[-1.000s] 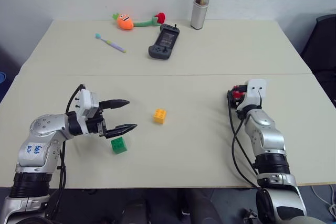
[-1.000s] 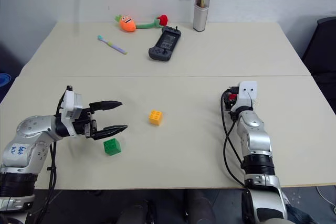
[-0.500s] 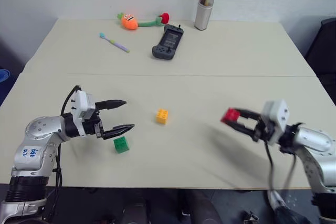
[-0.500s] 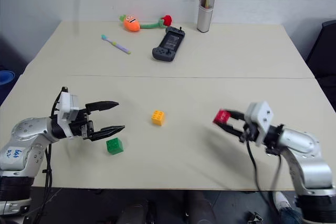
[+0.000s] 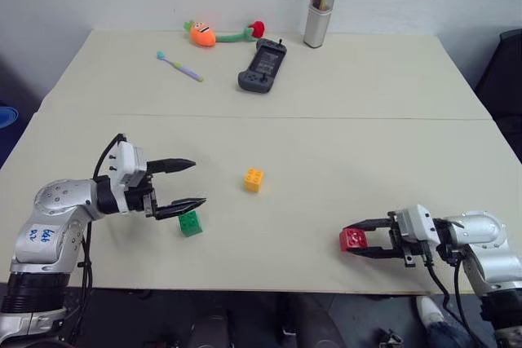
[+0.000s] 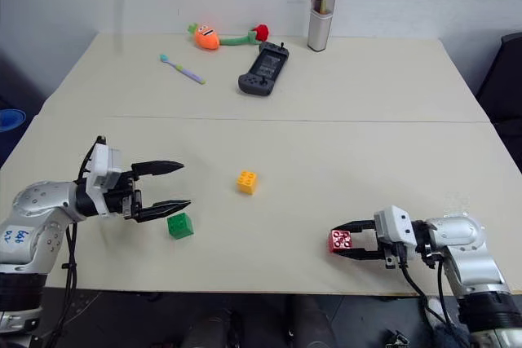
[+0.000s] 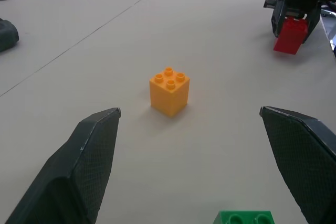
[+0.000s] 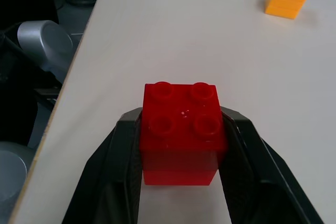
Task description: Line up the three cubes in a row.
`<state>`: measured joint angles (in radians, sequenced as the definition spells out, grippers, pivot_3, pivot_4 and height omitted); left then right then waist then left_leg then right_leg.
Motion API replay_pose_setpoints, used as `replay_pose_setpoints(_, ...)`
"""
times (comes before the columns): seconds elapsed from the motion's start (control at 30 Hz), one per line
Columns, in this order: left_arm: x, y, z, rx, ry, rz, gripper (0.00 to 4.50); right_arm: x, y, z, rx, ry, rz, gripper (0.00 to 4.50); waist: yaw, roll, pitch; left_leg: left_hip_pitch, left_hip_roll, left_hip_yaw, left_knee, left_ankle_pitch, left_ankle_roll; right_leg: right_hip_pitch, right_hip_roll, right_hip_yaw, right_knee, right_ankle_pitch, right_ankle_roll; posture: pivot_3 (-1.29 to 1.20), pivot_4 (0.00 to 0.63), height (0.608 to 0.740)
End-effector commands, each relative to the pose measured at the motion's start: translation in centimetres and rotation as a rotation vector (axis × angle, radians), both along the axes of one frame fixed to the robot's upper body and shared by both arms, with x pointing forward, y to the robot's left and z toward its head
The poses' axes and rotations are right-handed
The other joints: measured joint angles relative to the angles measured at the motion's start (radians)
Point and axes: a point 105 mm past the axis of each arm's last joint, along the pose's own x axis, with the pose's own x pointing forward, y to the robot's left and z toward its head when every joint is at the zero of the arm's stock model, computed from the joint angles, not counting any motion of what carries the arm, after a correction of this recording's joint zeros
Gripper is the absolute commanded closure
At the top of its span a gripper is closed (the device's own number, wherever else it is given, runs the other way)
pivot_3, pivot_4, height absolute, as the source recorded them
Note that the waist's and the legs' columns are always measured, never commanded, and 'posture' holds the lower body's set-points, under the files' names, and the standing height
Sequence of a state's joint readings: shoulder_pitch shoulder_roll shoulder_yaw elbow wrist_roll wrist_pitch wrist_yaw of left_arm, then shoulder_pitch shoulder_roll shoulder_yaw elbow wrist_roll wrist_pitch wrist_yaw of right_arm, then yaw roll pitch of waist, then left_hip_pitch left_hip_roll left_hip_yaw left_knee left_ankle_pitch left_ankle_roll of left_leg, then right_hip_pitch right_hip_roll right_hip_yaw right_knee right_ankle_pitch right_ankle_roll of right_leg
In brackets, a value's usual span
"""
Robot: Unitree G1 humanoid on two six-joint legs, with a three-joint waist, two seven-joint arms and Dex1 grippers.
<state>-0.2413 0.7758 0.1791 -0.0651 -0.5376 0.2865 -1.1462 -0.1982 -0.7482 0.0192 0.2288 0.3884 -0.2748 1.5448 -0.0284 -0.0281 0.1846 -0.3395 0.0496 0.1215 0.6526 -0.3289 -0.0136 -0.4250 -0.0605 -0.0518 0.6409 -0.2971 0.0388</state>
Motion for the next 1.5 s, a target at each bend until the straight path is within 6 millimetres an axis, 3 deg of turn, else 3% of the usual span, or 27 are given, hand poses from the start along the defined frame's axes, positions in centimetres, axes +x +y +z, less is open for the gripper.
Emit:
replay_pose_setpoints(0.03, -0.2, 0.3, 0.9, 0.011, -0.022, -0.010, 0.00, 0.2, 0.3, -0.4, -0.031, -0.013, 0.066, 3.01, 0.000, 0.000, 0.000, 0.000, 0.000, 0.000, 0.000, 0.000, 0.000, 0.000, 0.000, 0.000, 0.000, 0.000, 0.000, 0.00, 0.150, 0.740)
replay_pose_setpoints(0.2, -0.4, 0.2, 0.7, 0.027, 0.000, -0.033, 0.00, 1.4, 1.5, 0.1, -0.012, -0.037, 0.087, 3.01, -0.002, 0.000, 0.000, 0.000, 0.000, 0.000, 0.001, 0.000, 0.000, -0.001, 0.000, 0.000, 0.002, -0.001, -0.001, 0.00, 0.150, 0.740)
replay_pose_setpoints(0.37, -0.4, 0.5, 0.6, 0.030, 0.000, -0.019, 0.00, 1.4, 1.7, 1.2, 0.042, -0.038, 0.063, 1.40, 0.001, 0.000, 0.000, 0.000, 0.000, 0.000, 0.001, 0.000, -0.001, -0.001, 0.000, 0.000, 0.003, -0.001, -0.002, 0.00, 0.150, 0.740)
replay_pose_setpoints(0.5, -0.9, 2.0, 0.1, 0.029, 0.074, 0.029, 0.00, -0.1, 1.4, 2.8, 0.023, -0.096, 0.082, 0.06, 0.002, 0.000, 0.000, -0.001, 0.000, 0.000, 0.001, 0.000, -0.001, -0.002, -0.001, 0.000, 0.003, -0.001, -0.002, 0.00, 0.150, 0.740)
replay_pose_setpoints(0.63, -1.6, 4.9, -0.3, 0.070, 0.106, 0.108, 0.00, -1.3, 1.2, 6.1, 0.110, -0.178, 0.023, 0.03, -0.002, 0.001, 0.000, -0.001, 0.000, 0.000, 0.001, 0.000, 0.000, -0.002, -0.001, 0.000, 0.003, -0.001, -0.002, 0.00, 0.150, 0.740)
replay_pose_setpoints(0.73, -2.4, 9.0, -1.7, 0.124, 0.165, 0.218, 0.00, -3.2, 1.0, 7.6, 0.217, -0.200, -0.021, 0.03, 0.001, 0.000, 0.000, 0.001, 0.001, -0.001, -0.002, -0.001, 0.001, -0.002, -0.001, 0.000, 0.003, -0.002, -0.003, 0.00, 0.150, 0.740)
replay_pose_setpoints(0.87, -4.4, 14.4, -4.1, 0.226, 0.269, 0.351, 0.00, -4.8, 0.3, 7.5, 0.300, -0.181, -0.065, 0.03, 0.001, 0.000, 0.000, 0.001, 0.001, -0.001, -0.003, -0.002, 0.002, -0.003, 0.000, -0.002, 0.003, -0.003, -0.005, 0.00, 0.150, 0.740)
replay_pose_setpoints(0.97, -5.3, 16.4, -4.9, 0.227, 0.303, 0.421, 0.00, -4.7, 0.2, 8.3, 0.389, -0.220, -0.111, 0.03, 0.000, 0.000, 0.000, 0.001, 0.001, -0.001, -0.003, -0.004, 0.004, -0.002, -0.001, -0.002, 0.003, -0.003, -0.005, 0.00, 0.150, 0.740)
replay_pose_setpoints(1.07, -5.8, 15.1, -4.9, 0.210, 0.284, 0.358, 0.00, -4.8, 0.7, 7.6, 0.365, -0.180, -0.121, 0.03, 0.003, 0.000, 0.000, 0.001, 0.001, -0.001, -0.003, -0.004, 0.005, -0.002, -0.002, -0.002, 0.003, -0.003, -0.005, 0.00, 0.150, 0.740)
replay_pose_setpoints(1.27, -4.8, 7.2, -4.1, 0.098, 0.203, 0.121, 0.00, -5.1, 2.0, 7.4, 0.352, -0.198, -0.075, 0.03, 0.019, 0.000, 0.000, 0.000, 0.001, -0.002, -0.003, -0.005, 0.004, -0.002, -0.003, -0.002, 0.002, -0.003, -0.005, 0.00, 0.150, 0.740)
replay_pose_setpoints(1.33, -4.7, 4.7, -4.7, 0.094, 0.180, 0.061, 0.00, -5.2, 2.4, 7.5, 0.352, -0.195, -0.061, 0.03, 0.023, 0.000, 0.000, 0.000, 0.000, -0.001, -0.003, -0.005, 0.004, -0.002, -0.003, -0.001, 0.003, -0.003, -0.005, 0.00, 0.150, 0.740)
replay_pose_setpoints(1.5, -3.3, 1.7, -6.0, 0.091, 0.102, 0.065, 0.00, -5.4, 2.7, 7.5, 0.351, -0.188, -0.060, 0.03, 0.022, 0.000, 0.000, 0.002, 0.001, 0.000, -0.002, -0.004, 0.004, -0.002, -0.001, 0.000, 0.004, -0.003, -0.005, 0.00, 0.150, 0.740)
